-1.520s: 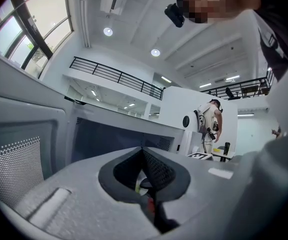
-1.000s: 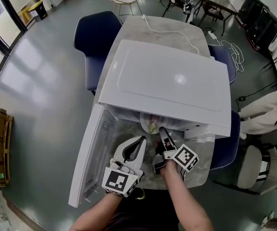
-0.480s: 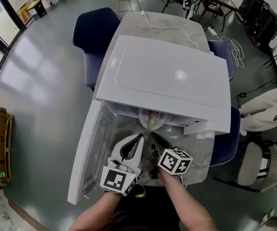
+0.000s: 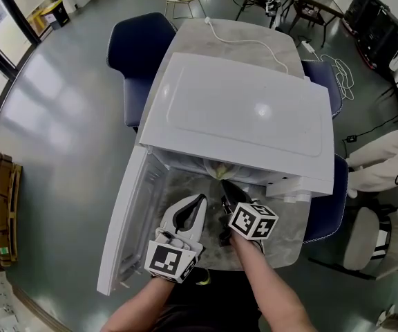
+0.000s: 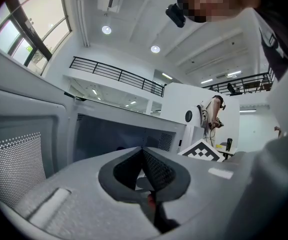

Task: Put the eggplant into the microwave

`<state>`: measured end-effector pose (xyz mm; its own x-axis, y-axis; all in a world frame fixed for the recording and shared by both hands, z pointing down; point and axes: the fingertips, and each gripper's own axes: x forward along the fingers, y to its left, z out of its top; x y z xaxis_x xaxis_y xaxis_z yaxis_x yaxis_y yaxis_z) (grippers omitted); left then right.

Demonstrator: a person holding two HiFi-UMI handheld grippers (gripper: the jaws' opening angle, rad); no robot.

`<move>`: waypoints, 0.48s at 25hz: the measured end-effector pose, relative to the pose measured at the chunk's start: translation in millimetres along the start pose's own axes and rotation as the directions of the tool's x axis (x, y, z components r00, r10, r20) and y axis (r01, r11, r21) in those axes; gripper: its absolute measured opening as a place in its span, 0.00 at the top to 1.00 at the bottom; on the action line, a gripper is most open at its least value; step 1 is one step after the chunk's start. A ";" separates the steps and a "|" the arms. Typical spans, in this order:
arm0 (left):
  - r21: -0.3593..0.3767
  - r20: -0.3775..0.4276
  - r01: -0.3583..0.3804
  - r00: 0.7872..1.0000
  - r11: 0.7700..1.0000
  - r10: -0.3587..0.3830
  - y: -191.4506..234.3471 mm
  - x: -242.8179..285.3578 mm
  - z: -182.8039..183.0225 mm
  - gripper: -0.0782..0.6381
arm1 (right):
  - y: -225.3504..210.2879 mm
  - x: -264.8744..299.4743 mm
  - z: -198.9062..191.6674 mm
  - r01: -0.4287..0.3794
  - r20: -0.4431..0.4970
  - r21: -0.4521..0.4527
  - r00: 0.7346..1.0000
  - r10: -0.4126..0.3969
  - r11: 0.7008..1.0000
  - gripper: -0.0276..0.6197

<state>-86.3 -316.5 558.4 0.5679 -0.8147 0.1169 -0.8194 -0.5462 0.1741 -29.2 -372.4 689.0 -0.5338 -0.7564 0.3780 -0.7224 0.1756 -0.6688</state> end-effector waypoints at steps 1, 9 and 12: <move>0.001 0.000 0.000 1.000 1.000 0.000 -0.2 0.3 -0.3 0.88 | -1.1 2.3 2.5 0.000 0.002 -0.005 1.000 0.000 1.000 0.95; 0.007 0.000 -0.006 1.000 1.000 0.006 1.1 0.3 2.3 0.88 | -5.0 12.3 14.1 0.007 -0.006 -0.018 1.000 -0.007 1.000 0.95; 0.006 -0.002 -0.007 1.000 1.000 0.007 1.2 0.3 1.6 0.88 | -5.5 15.0 15.8 0.010 -0.012 -0.024 1.000 -0.010 1.000 0.95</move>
<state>-87.2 -317.7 557.1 0.5623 -0.8181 0.1202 -0.8238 -0.5416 0.1677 -26.2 -394.7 688.2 -0.5314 -0.7507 0.3925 -0.7381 0.1829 -0.6494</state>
